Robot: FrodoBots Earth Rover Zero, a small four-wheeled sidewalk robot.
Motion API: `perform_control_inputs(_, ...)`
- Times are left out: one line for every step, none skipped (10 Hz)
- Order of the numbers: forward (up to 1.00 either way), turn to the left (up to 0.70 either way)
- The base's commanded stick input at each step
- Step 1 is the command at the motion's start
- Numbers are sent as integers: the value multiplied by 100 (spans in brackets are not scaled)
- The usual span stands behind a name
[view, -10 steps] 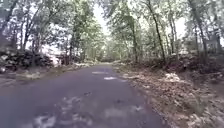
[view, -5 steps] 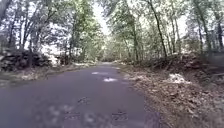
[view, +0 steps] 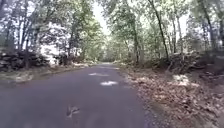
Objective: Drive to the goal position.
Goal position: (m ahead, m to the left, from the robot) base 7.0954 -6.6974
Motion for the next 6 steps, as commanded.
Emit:
perform_control_inputs(70,0)
perform_control_inputs(70,0)
perform_control_inputs(70,0)
perform_control_inputs(70,0)
perform_control_inputs(70,0)
perform_control_inputs(70,0)
